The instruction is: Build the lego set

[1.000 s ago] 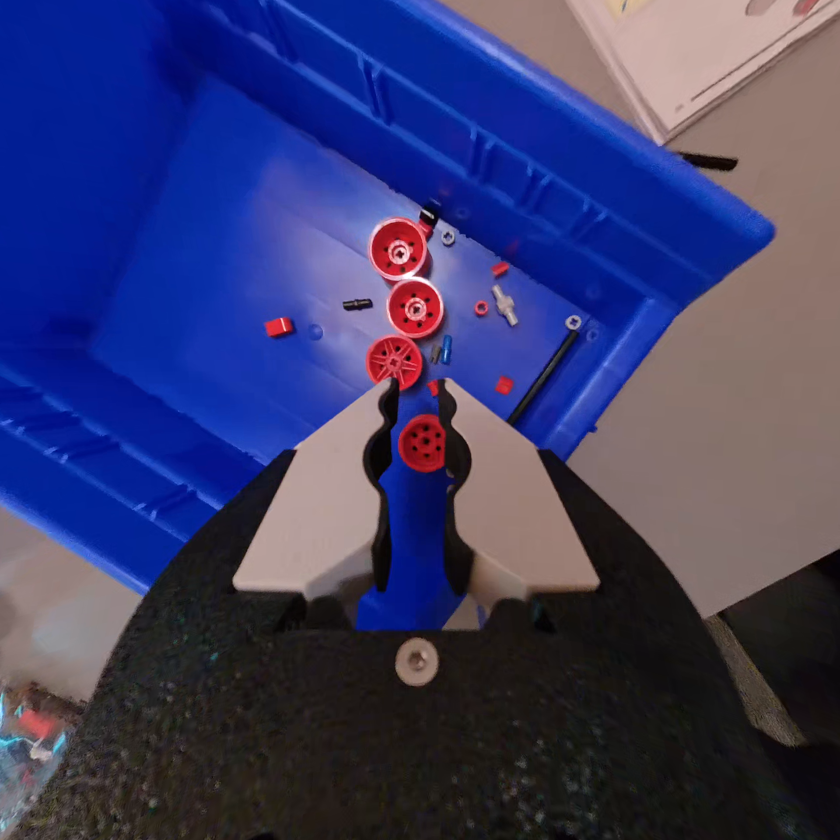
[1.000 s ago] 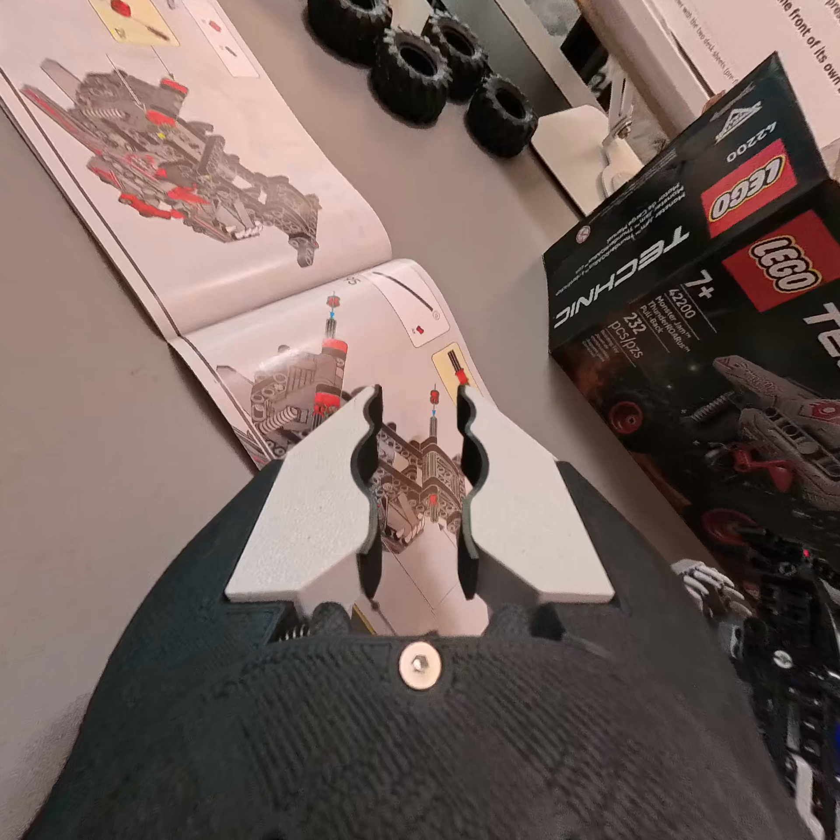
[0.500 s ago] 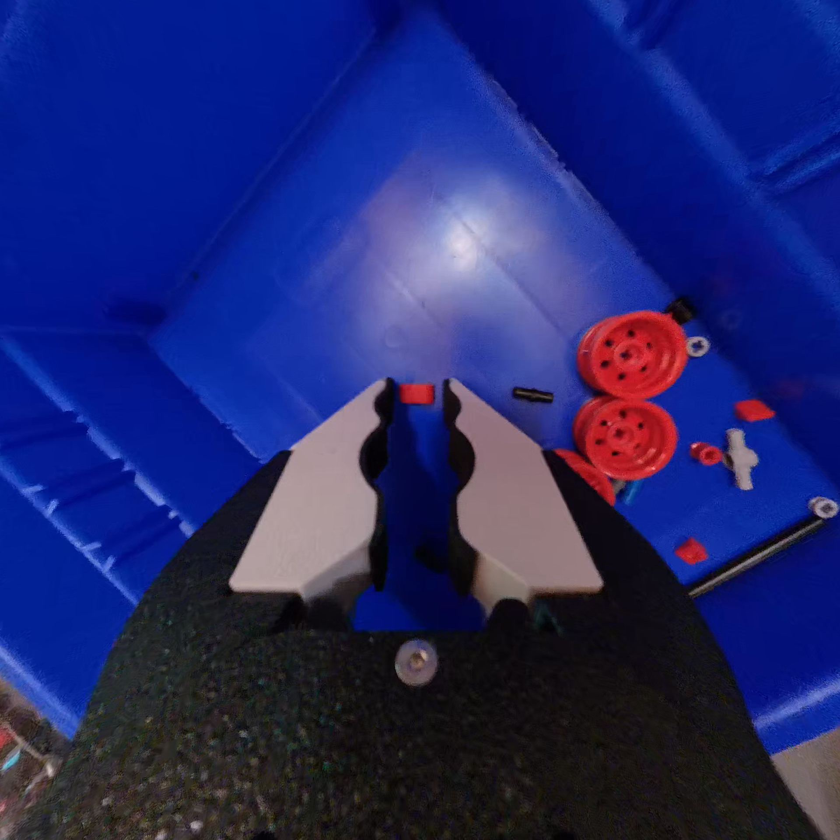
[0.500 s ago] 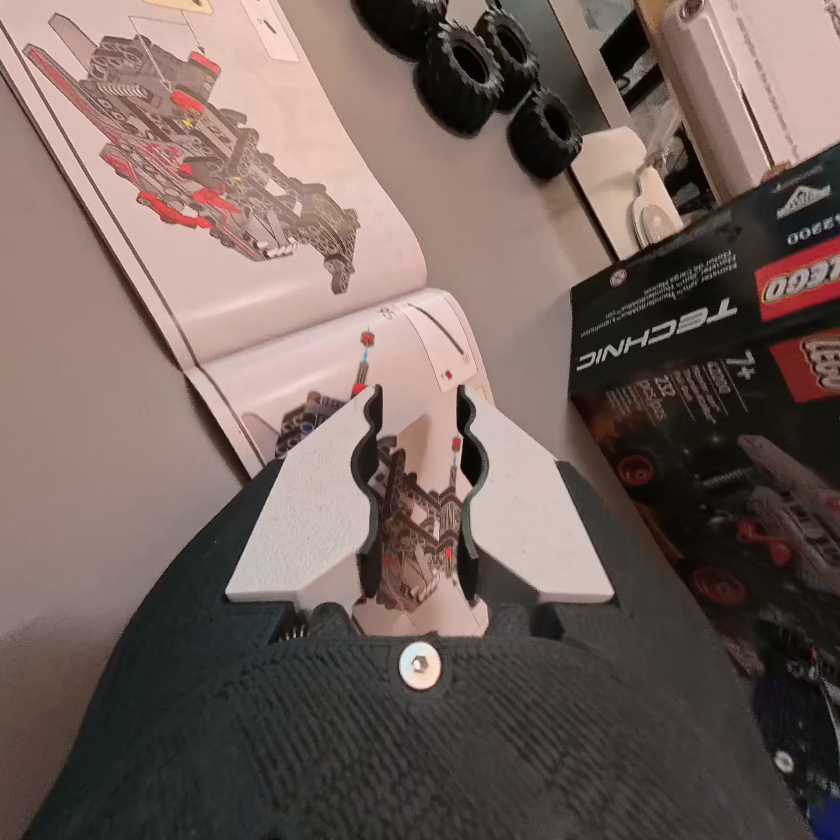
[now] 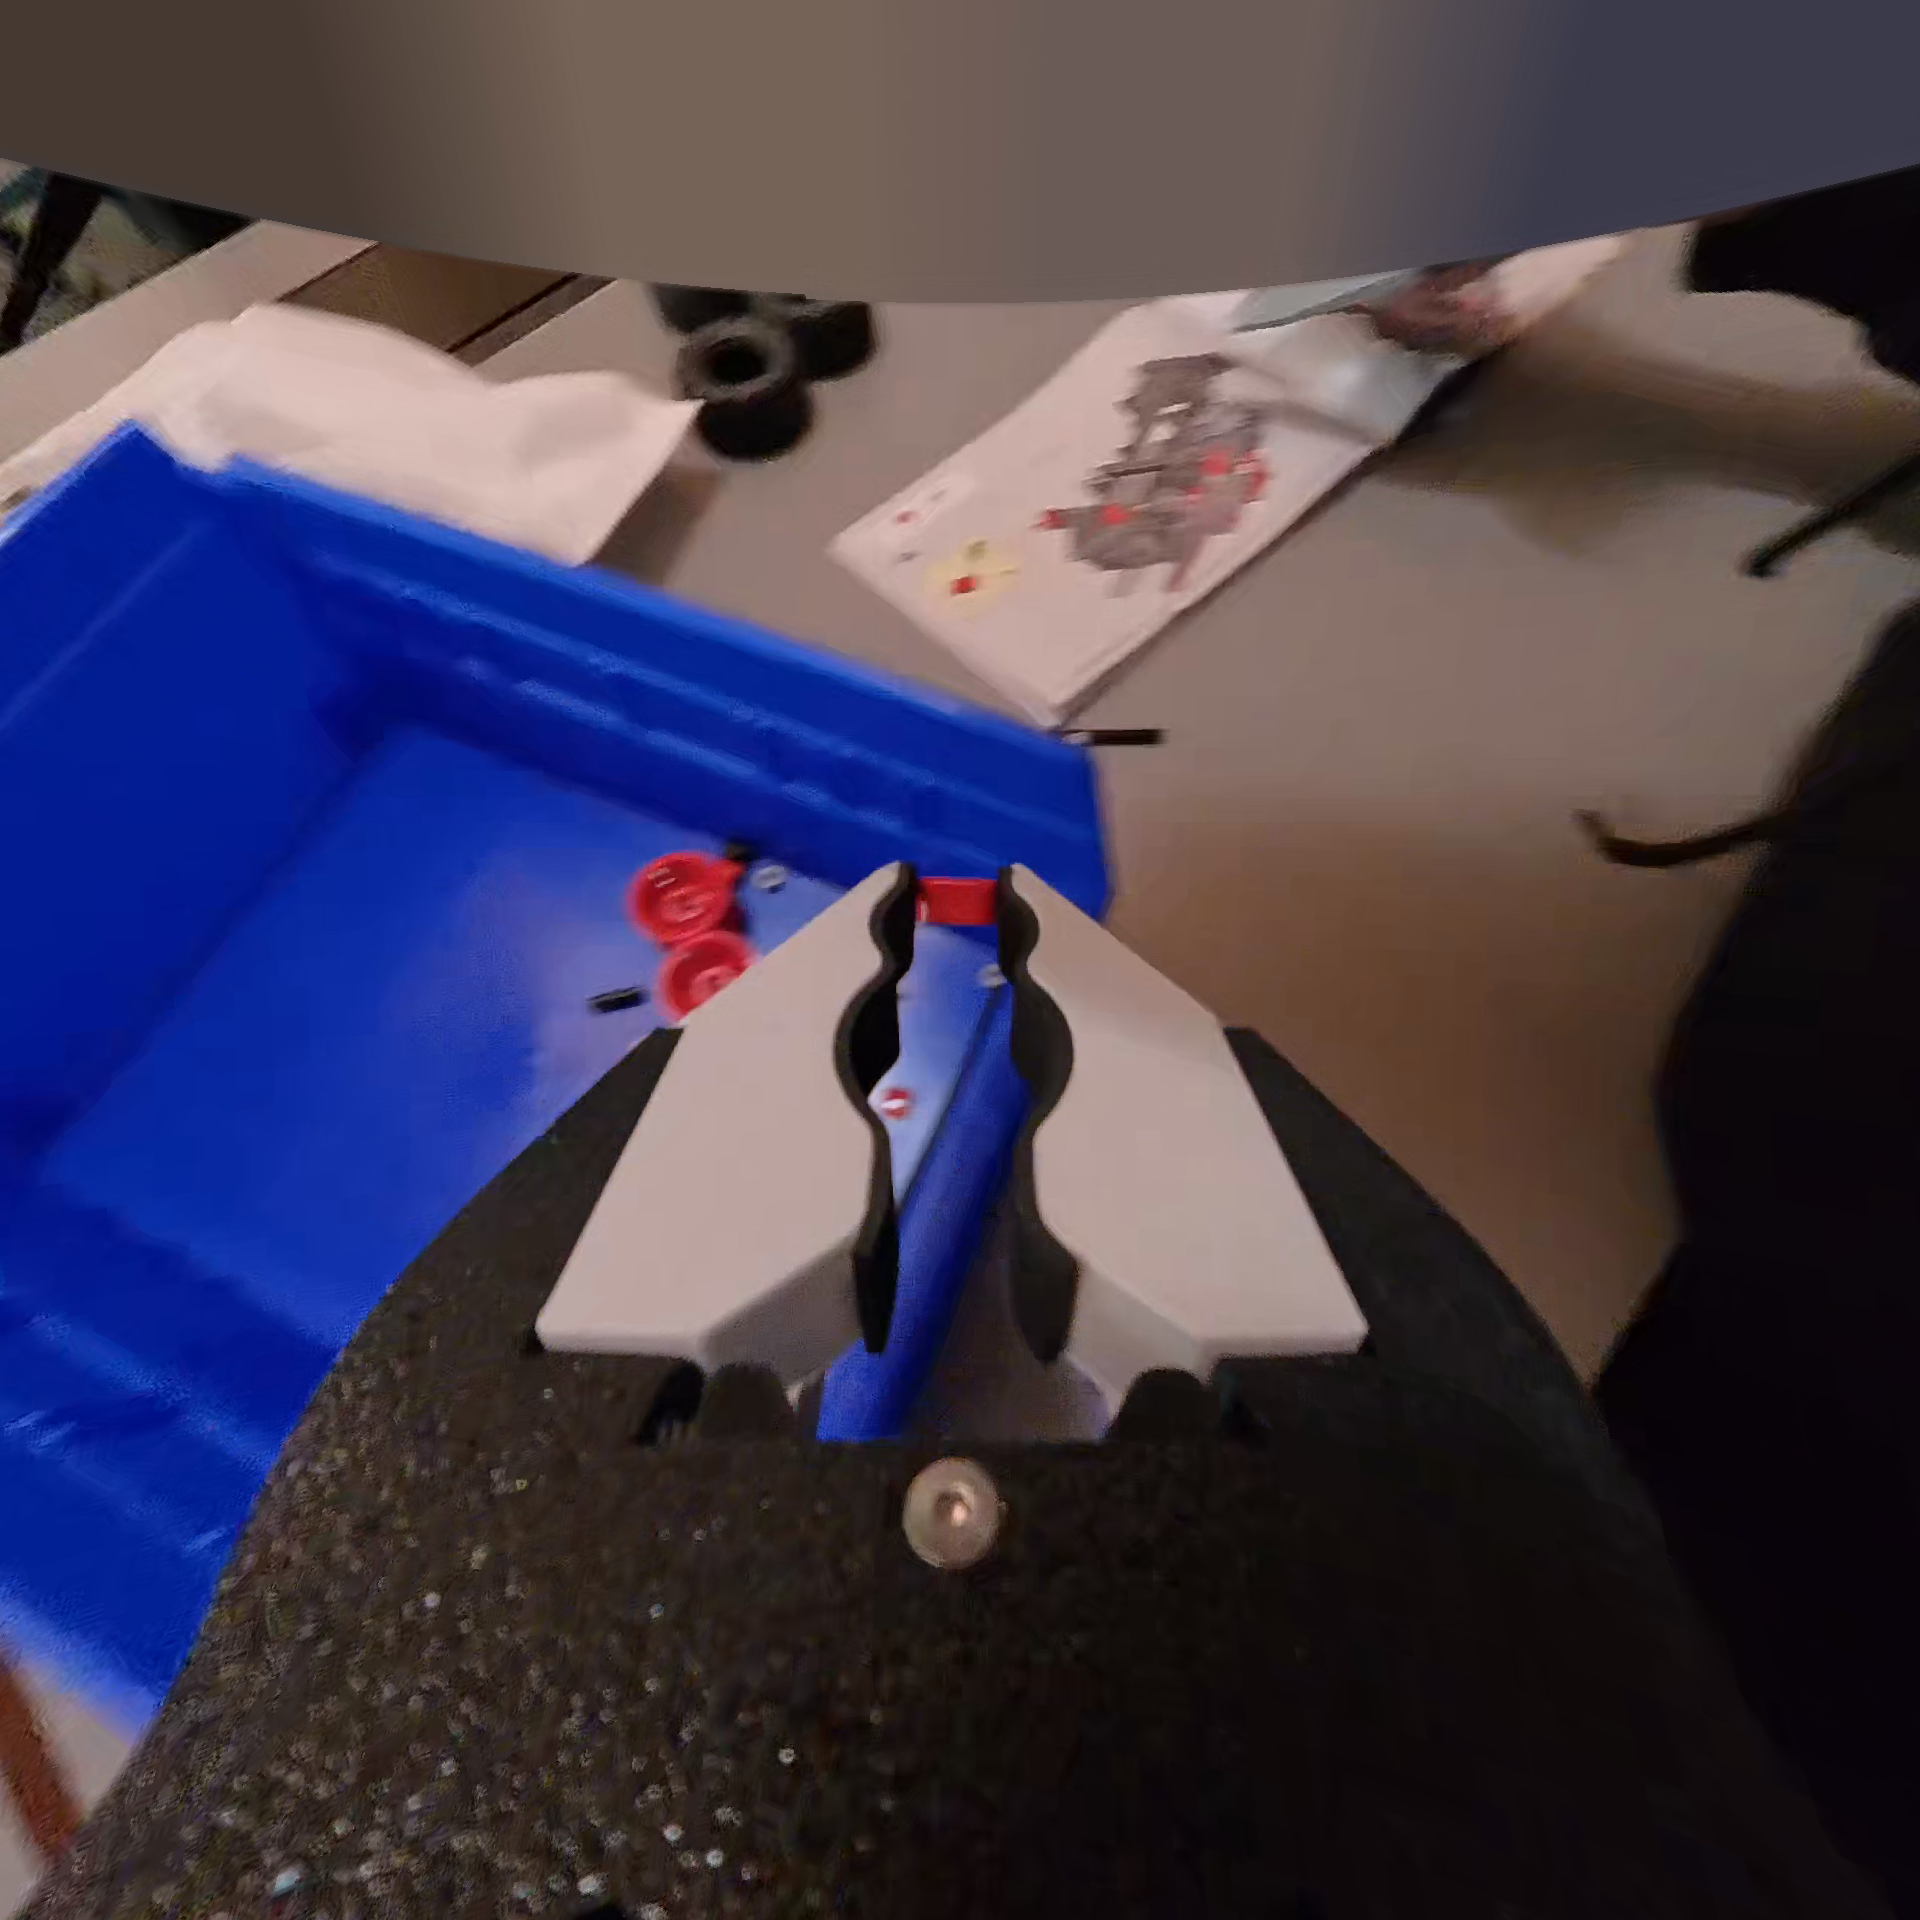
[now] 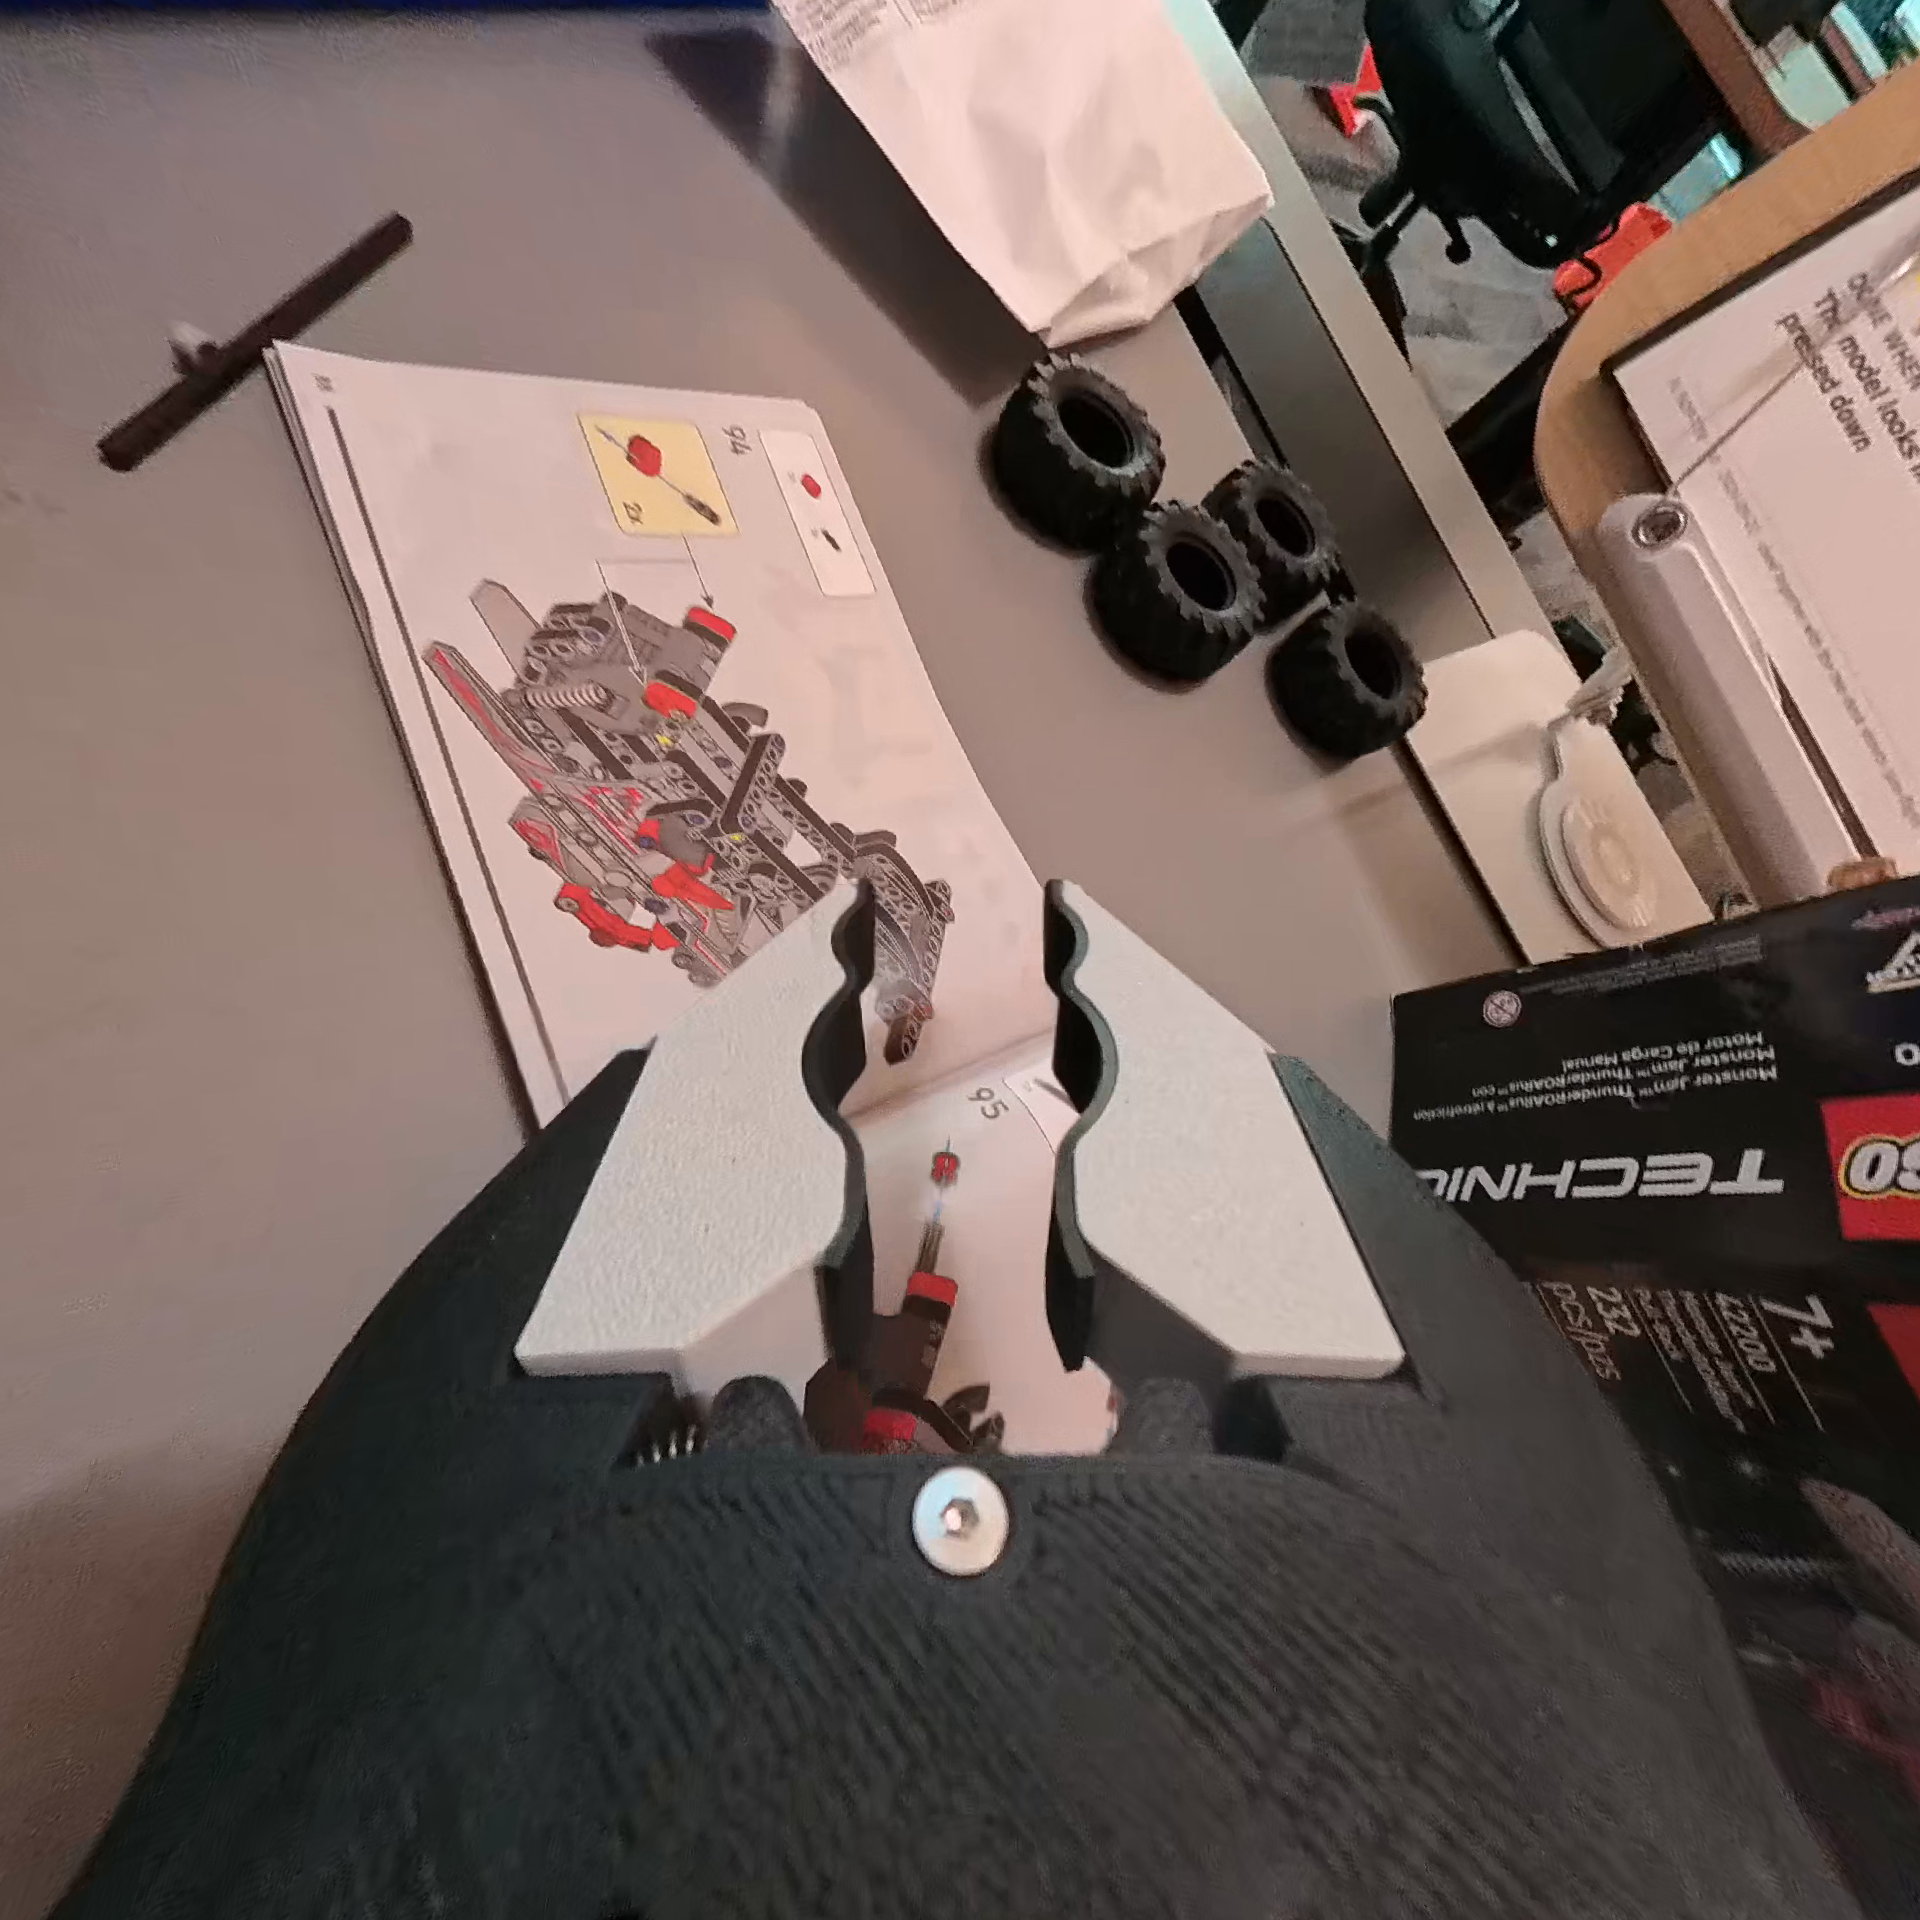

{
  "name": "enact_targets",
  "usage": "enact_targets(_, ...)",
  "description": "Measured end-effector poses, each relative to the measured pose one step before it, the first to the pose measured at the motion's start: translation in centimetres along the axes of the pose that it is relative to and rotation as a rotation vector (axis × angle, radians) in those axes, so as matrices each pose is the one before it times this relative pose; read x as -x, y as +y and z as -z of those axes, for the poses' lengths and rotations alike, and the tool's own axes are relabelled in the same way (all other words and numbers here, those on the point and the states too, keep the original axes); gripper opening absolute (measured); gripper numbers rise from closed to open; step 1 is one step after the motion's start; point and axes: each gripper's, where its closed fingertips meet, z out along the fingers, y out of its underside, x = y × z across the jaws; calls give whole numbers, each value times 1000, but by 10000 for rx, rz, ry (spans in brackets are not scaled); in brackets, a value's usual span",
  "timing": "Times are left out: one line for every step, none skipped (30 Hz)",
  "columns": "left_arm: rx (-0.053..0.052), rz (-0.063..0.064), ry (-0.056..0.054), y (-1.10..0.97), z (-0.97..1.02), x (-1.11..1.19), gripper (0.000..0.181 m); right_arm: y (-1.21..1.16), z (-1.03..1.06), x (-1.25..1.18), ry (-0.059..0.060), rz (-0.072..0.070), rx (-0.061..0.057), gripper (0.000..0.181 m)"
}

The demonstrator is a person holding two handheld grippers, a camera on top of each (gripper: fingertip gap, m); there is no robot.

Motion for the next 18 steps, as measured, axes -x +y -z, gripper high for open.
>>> enact_targets(-109,-105,325,-114,-557,-1947,12,-154,-181,146,-56,-17,-71,31)
enact_targets(21,-40,528,114,-1096,-2149,13,-117,-265,141,-47,-32,-70,31)
enact_targets(128,13,511,298,-1489,-1944,13,-133,-301,163,-53,-39,-84,31)
enact_targets(99,103,271,265,-1728,-1360,13,-157,-309,201,-71,-17,-87,31)
enact_targets(99,208,13,259,-1758,-777,13,-158,-289,208,-84,12,-71,31)
enact_targets(129,233,-102,332,-1609,-392,13,-125,-252,167,-80,28,-35,31)
enact_targets(156,166,-299,390,-1350,109,13,-132,-142,84,-45,48,-26,31)
enact_targets(164,113,-478,407,-1041,508,13,-138,-49,29,-23,53,-32,31)
enact_targets(197,78,-454,449,-772,538,17,-65,27,-22,-20,30,-6,30)
enact_targets(251,40,-256,495,-509,298,25,37,93,-65,-1,11,35,31)
enact_targets(236,-4,12,408,-141,-52,36,66,178,-124,40,5,38,31)
enact_targets(59,-75,83,75,344,-115,41,109,236,-163,67,0,32,31)
enact_targets(-220,-175,82,-325,876,-34,41,144,290,-175,81,-10,42,31)
enact_targets(-432,-138,4,-649,1326,297,38,164,280,-154,87,-25,37,31)
enact_targets(-548,74,-339,-890,1639,1125,34,153,278,-130,66,-40,32,31)
enact_targets(-511,248,-599,-877,1730,1861,30,93,228,-69,39,-43,20,31)
enact_targets(-348,226,-496,-669,1532,2013,29,9,187,-56,50,-33,0,31)
enact_targets(-132,186,-738,-363,1056,2554,29,-96,136,-39,63,0,-36,31)
